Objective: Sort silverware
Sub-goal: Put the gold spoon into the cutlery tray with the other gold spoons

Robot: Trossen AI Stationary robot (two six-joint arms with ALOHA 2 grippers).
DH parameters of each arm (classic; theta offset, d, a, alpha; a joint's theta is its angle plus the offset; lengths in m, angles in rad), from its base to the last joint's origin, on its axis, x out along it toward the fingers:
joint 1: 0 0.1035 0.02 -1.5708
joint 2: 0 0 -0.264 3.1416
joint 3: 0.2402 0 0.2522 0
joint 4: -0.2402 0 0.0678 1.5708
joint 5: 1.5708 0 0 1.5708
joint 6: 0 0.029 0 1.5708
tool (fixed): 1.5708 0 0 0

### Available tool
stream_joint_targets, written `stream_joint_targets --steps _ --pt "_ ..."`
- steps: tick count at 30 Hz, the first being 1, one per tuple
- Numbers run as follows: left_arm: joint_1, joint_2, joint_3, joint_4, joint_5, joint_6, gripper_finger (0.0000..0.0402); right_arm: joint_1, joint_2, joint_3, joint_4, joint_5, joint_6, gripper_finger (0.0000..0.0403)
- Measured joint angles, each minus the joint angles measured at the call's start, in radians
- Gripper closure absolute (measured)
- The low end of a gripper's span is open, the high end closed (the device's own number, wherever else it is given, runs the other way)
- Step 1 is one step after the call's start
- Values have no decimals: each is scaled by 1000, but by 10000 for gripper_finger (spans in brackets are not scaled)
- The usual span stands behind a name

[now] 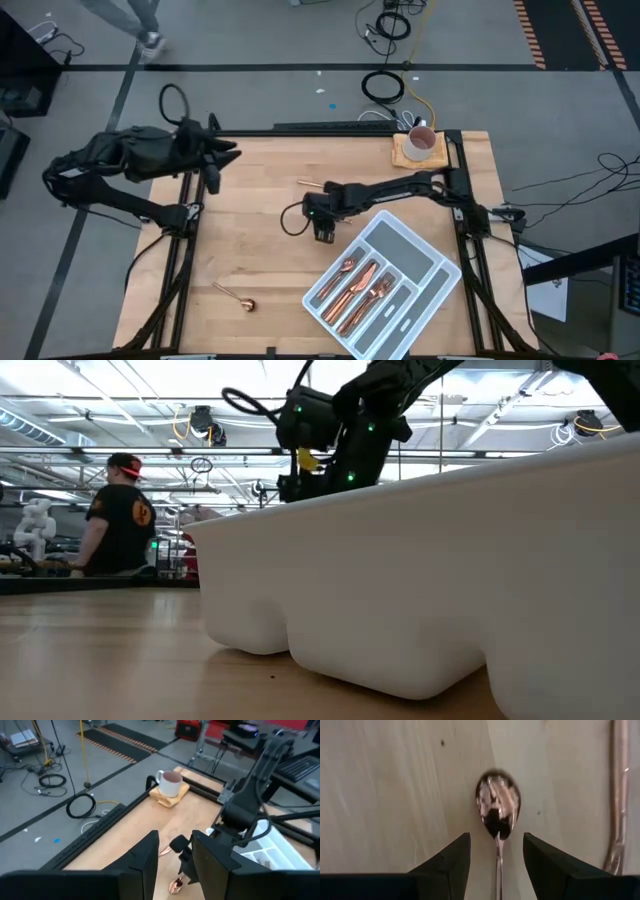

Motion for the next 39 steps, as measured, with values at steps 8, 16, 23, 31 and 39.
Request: stream_joint_targets --steps 8,16,23,31,39 --pt "0 -34 0 -20 -2 26 278 -34 7 0 12 7 44 234" --pt "0 -51 -55 -50 -6 6 279 -66 45 5 22 -79 123 321" --pt "0 -81 -142 -39 -6 -27 279 -66 57 4 26 -129 187 399" --pt "0 -101 -197 22 -7 -27 279 -64 -12 -5 94 -192 240 403" --pt "0 -103 -216 38 -11 -28 279 -71 -93 -4 125 -188 250 403"
